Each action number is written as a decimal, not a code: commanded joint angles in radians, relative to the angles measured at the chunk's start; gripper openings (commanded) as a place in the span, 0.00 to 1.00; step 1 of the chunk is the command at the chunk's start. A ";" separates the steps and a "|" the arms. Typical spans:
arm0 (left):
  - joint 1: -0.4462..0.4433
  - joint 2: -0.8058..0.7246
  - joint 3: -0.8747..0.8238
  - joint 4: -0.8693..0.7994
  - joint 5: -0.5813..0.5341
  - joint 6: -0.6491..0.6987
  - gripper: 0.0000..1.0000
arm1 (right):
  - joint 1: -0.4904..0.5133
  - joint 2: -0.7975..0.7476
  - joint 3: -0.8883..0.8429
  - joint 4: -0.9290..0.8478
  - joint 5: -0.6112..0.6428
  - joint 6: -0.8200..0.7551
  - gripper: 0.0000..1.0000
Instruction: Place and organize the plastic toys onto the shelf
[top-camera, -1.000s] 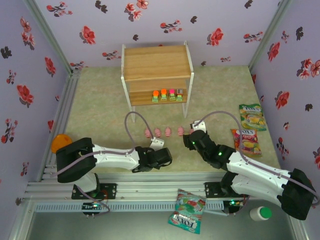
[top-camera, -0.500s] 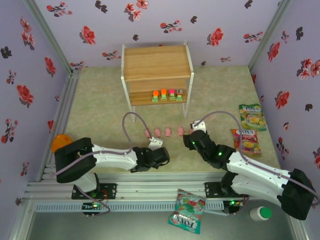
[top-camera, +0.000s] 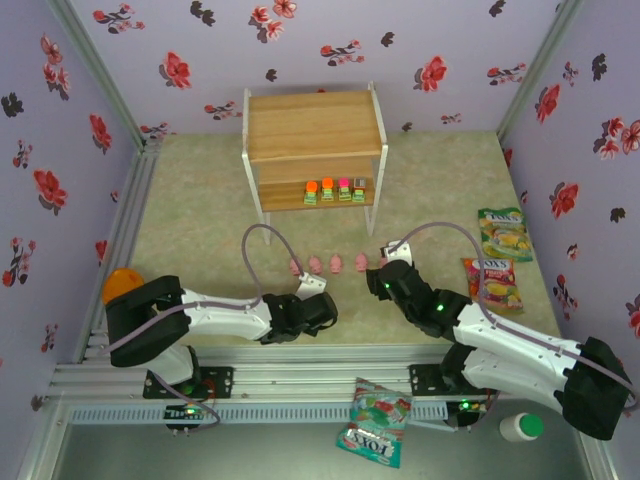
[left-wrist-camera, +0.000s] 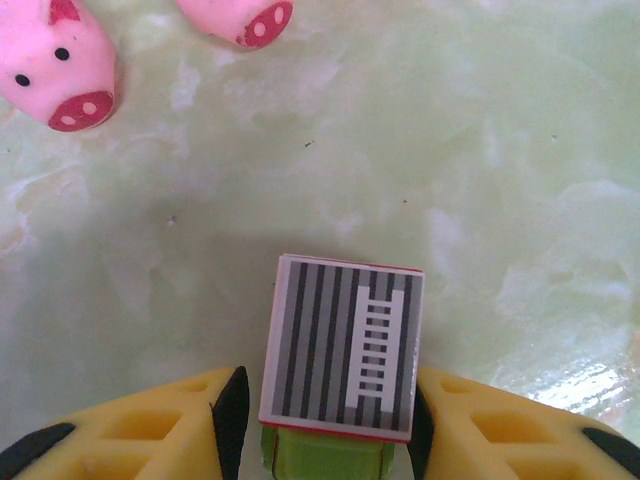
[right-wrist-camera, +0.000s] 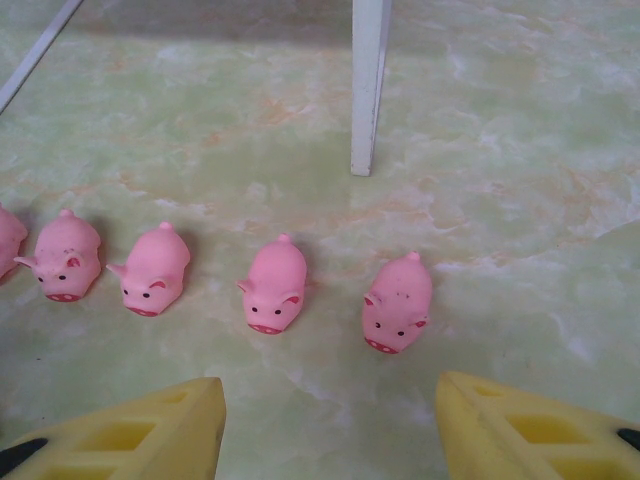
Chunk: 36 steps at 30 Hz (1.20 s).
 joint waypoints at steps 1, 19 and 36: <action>0.010 -0.001 -0.009 0.019 0.016 0.020 0.48 | -0.006 0.001 -0.007 0.015 0.016 0.004 0.58; 0.023 0.016 0.000 -0.016 0.048 0.004 0.47 | -0.007 0.002 -0.006 0.015 0.019 0.003 0.58; 0.040 0.048 0.027 -0.054 0.046 -0.011 0.40 | -0.007 -0.009 -0.006 0.007 0.020 0.004 0.58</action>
